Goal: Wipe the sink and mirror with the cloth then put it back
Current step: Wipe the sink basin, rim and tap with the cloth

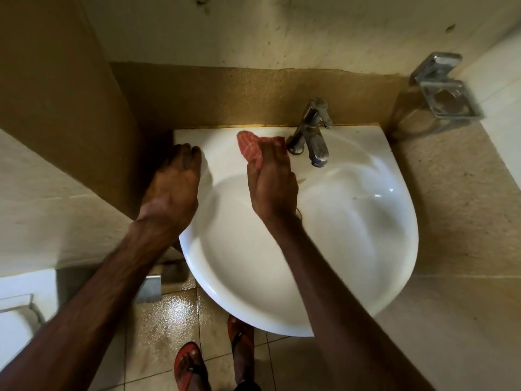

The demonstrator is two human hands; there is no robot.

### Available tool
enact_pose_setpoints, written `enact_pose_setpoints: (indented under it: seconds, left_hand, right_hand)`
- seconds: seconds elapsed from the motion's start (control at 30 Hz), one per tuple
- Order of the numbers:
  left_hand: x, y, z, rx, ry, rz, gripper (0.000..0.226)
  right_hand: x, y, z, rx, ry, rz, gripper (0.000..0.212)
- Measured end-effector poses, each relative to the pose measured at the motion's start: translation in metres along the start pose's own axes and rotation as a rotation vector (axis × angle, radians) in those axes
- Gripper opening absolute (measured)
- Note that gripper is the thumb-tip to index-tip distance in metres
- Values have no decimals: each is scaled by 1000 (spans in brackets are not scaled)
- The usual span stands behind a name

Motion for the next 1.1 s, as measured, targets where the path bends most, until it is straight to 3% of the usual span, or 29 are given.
enact_pose_setpoints:
  seconds: [0.17,0.23,0.3,0.4,0.5,0.63,0.73,0.83,0.97,1.1]
  left_hand:
    - [1,0,-1,-7,-23,9,78]
    - [1,-1,-1,-21,-33,4,77]
    - [1,-2,-1,-36,-53,3,77]
    - [2,-3,1,-70,-110,-26,76]
    - [4,-1,4,-81,-128,-19,77]
    - [2,-4,3,-122,-241,-107,74]
    - [-8,-12,1,-232,-310,-249,65]
    - [-12,-20,3,-199,-319,-328,58]
    - [-2,-25,4,-206,-496,-346,44]
    - [7,-28,-4,-280,-739,-392,41]
  right_hand:
    - [3,25,7,-76,-56,118,34]
    - [15,1,17,-56,-54,35,44]
    - [14,-17,23,73,-17,-98,50]
    - [-9,-2,17,115,32,-172,46]
    - [-29,20,10,22,31,-54,41]
    - [7,5,24,-91,-26,111,48]
    - [42,-10,40,11,-22,-89,51]
    - [33,0,39,89,36,-263,47]
    - [-10,23,30,-38,56,-50,45]
    - [32,4,37,-106,-18,2,50]
Point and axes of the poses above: each hand's wrist, its own y-axis towards the middle knuckle, its own z-axis out of the palm, x = y × z, the point moved 2 cm from there along y, towards the middle knuckle, and after that the axes turned 11 degrees about z, right-handed, at the moved point
